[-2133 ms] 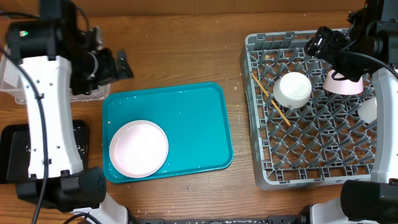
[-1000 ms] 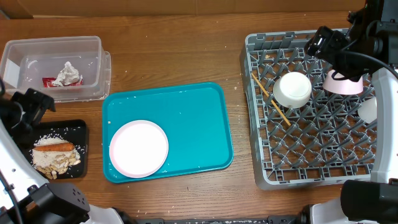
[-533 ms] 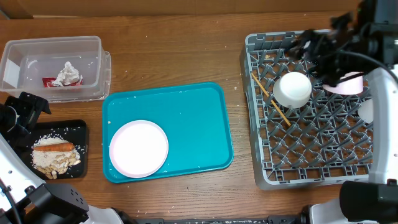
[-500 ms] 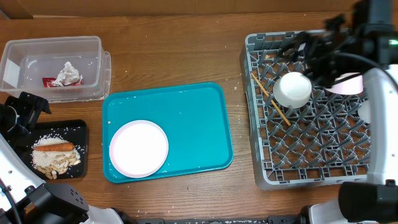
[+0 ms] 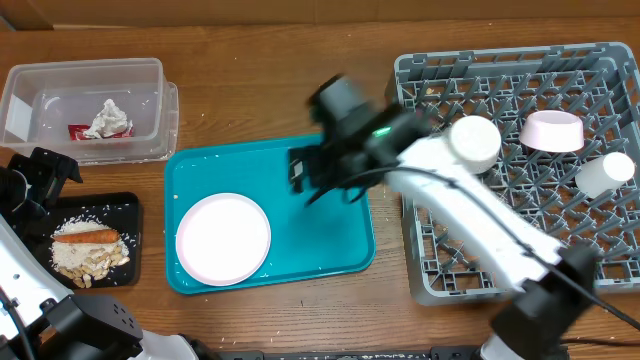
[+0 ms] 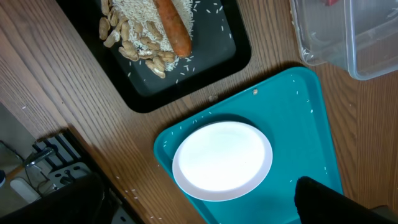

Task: Sort waste into correct bins and load items into the dishwasher
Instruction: 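Reach the right gripper from the rack to the white plate rim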

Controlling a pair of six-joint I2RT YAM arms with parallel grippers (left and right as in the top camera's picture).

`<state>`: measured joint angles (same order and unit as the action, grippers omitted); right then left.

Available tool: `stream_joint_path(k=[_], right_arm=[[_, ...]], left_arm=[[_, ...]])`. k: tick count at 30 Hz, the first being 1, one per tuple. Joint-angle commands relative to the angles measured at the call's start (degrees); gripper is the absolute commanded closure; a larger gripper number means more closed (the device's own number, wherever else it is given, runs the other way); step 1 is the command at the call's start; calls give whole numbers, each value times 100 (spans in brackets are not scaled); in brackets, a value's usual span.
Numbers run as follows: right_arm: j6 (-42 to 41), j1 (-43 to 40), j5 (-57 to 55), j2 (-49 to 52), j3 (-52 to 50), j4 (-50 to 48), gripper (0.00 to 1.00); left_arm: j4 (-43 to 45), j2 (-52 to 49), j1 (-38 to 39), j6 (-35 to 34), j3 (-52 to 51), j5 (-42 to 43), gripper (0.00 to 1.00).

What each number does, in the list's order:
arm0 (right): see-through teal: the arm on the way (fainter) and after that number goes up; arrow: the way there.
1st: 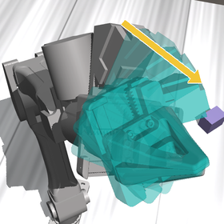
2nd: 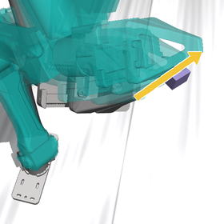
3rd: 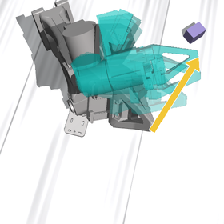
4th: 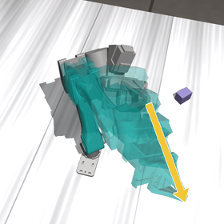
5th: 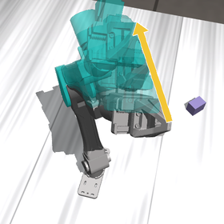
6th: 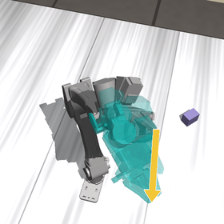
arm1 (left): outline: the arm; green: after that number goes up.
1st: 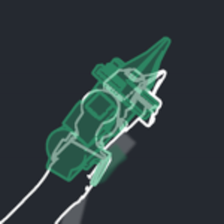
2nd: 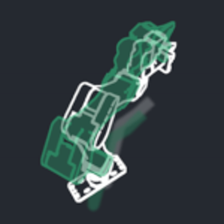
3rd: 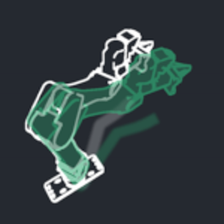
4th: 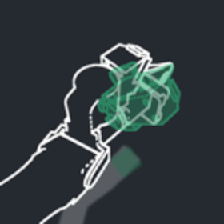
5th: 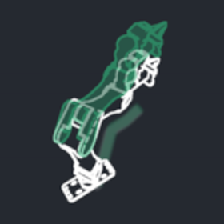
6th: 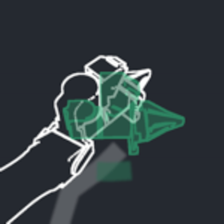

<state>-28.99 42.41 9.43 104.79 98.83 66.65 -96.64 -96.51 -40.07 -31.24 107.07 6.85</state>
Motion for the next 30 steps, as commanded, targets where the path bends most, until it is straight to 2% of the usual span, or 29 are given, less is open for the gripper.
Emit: stream_joint_path(k=[1, 12, 16, 19, 22, 30], right_arm=[[-400, 450, -516, 398, -37, -315, 0], [-409, 1143, -529, 1757, -37, -1117, 1], [-409, 1202, -531, 1947, -37, -1318, 13], [-411, 1224, -527, 2052, -37, -1399, 16], [-409, 1252, -455, 2173, -37, -1460, 23], [-428, 1290, -424, 2358, -37, -1543, 27]], left_arm=[[0, 116, -4, -50, -20, 24, 0], [0, 116, -4, -50, -22, 24, 0], [0, 116, -2, -50, -22, 24, 0], [0, 116, -2, -50, -20, 24, 0], [0, 116, -2, -50, -22, 24, 0], [0, 116, -2, -50, -20, 24, 0]])
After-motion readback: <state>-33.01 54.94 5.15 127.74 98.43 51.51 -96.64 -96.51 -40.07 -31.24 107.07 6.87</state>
